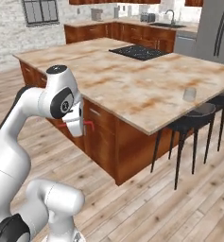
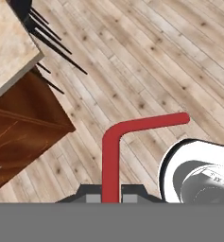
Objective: Take a straw from the drawer in front and place it inside the glass cup on the dining counter.
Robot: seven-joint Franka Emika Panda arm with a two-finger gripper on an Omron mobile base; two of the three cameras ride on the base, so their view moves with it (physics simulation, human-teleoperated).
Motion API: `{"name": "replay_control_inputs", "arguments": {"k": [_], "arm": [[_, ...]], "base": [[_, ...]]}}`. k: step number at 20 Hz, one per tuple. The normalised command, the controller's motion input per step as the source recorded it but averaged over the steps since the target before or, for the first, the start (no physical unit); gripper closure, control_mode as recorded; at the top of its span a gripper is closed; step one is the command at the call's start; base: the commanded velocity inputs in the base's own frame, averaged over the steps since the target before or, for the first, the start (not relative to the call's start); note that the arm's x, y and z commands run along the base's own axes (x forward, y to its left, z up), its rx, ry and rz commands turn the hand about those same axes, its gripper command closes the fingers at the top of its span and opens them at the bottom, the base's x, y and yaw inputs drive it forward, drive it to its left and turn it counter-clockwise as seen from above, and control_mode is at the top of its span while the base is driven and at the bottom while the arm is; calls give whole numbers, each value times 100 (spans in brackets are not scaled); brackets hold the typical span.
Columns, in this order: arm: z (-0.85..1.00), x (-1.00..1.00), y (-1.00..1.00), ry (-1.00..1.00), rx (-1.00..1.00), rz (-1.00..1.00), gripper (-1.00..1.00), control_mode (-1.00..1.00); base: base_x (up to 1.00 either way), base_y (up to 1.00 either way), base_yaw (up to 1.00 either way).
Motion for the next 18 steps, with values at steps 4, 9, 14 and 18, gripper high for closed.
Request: {"name": "replay_control_inputs", "arguments": {"k": [4, 9, 14, 18], "arm": [[0, 0, 0, 0, 0, 0, 100, 100], [0, 0, 0, 0, 0, 0, 100, 100], [0, 0, 0, 0, 0, 0, 100, 100], [0, 0, 0, 0, 0, 0, 100, 100]], "base": [[0, -100, 33], [0, -100, 32], [0, -99, 25], [0, -100, 30]]}}
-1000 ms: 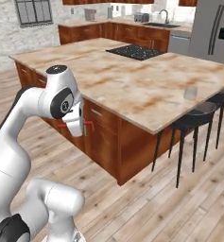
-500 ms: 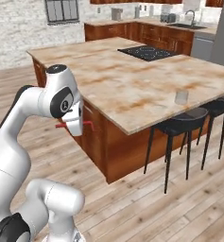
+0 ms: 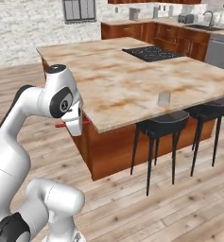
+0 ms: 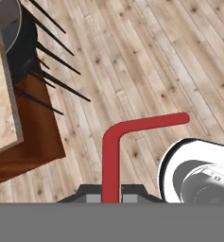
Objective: Take a straw from the drawer in front and place it inside the glass cup on the dining counter.
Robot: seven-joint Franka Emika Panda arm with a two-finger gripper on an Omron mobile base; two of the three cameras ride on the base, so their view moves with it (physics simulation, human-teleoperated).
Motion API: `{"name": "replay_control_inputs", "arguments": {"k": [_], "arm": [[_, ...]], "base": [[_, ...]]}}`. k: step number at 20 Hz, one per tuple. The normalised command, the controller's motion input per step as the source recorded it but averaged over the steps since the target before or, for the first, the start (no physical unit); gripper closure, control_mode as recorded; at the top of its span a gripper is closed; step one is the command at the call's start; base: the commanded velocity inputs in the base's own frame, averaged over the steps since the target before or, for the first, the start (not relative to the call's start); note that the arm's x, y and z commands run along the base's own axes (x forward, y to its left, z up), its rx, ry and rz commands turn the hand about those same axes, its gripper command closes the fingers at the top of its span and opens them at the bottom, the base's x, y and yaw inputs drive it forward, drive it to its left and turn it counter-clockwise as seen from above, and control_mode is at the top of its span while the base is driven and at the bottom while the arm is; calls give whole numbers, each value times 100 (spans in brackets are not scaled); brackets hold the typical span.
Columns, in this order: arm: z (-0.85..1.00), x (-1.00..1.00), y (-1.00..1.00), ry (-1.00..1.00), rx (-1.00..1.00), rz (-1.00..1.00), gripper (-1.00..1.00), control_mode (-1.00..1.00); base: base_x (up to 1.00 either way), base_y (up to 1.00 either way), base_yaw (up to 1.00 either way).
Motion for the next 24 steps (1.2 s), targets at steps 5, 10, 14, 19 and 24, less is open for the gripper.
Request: {"name": "replay_control_inputs", "arguments": {"k": [5, 10, 14, 19, 24], "arm": [[0, 0, 0, 0, 0, 0, 100, 100], [0, 0, 0, 0, 0, 0, 100, 100], [0, 0, 0, 0, 0, 0, 100, 100], [0, 0, 0, 0, 0, 0, 100, 100], [0, 0, 0, 0, 0, 0, 100, 100]], "base": [[4, -100, 35], [19, -100, 38], [26, -100, 39], [23, -100, 34], [13, -99, 29]]}}
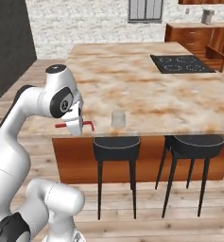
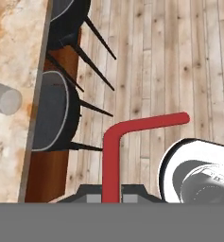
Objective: Take a straw from the drawer in front and place it inside the glass cup on the dining counter.
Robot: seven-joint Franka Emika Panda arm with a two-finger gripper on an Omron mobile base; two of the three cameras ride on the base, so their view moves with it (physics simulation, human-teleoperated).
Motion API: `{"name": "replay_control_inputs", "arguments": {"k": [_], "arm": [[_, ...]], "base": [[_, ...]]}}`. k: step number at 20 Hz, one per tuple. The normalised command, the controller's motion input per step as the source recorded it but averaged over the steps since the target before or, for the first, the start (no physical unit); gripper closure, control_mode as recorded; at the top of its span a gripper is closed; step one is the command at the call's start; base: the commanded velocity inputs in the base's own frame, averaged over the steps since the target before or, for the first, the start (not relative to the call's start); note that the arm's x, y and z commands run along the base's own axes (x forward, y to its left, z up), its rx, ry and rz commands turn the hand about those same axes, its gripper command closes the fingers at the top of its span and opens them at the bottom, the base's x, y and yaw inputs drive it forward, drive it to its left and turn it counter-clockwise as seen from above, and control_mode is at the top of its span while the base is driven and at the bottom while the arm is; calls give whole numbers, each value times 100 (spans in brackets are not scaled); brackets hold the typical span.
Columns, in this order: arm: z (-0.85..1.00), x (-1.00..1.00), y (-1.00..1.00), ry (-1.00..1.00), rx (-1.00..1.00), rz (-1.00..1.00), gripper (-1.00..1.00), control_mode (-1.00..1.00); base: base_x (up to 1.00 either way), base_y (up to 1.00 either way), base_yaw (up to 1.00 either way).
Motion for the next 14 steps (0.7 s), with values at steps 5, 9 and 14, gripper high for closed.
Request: {"name": "replay_control_inputs", "arguments": {"k": [5, 9, 14], "arm": [[0, 0, 0, 0, 0, 0, 100, 100], [0, 0, 0, 0, 0, 0, 100, 100], [0, 0, 0, 0, 0, 0, 100, 100]], "base": [[16, -88, 29], [24, -48, 26], [25, -16, 23]]}}
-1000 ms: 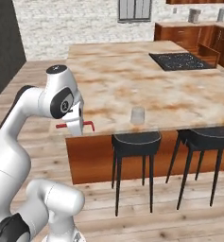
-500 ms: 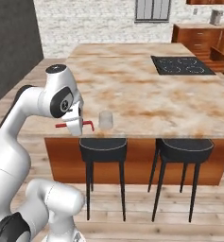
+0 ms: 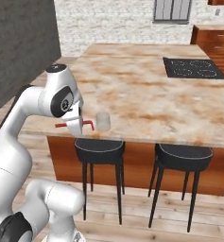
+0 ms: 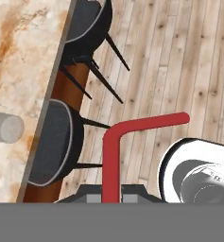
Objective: Take a straw from the drawer in front and place it inside the glass cup on the dining counter.
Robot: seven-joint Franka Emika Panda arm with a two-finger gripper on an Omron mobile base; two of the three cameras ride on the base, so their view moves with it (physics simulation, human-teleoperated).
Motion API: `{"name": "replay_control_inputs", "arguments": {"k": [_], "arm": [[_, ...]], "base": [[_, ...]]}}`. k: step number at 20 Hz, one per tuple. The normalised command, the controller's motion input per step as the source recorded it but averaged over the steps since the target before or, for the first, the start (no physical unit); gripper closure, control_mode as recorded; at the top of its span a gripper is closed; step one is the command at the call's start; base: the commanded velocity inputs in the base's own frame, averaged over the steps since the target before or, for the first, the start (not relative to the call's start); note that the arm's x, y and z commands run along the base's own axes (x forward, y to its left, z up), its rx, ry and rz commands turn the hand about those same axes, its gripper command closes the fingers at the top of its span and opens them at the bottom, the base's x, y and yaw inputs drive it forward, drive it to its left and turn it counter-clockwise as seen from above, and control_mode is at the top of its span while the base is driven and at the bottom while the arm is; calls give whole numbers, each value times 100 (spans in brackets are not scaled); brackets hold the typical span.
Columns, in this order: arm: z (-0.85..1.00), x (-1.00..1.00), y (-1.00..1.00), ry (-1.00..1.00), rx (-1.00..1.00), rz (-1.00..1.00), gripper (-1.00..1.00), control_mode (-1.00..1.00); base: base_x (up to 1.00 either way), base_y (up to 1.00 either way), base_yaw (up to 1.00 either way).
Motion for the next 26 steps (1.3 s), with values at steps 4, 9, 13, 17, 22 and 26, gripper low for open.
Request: {"name": "replay_control_inputs", "arguments": {"k": [4, 9, 13, 17, 22, 26], "arm": [[0, 0, 0, 0, 0, 0, 100, 100], [0, 0, 0, 0, 0, 0, 100, 100], [0, 0, 0, 0, 0, 0, 100, 100], [0, 0, 0, 0, 0, 0, 100, 100], [0, 0, 0, 0, 0, 0, 100, 100], [0, 0, 0, 0, 0, 0, 100, 100]], "base": [[29, -21, 22], [16, -58, 12], [10, -60, 7], [18, -34, 8], [24, -16, 10], [25, -34, 10]]}}
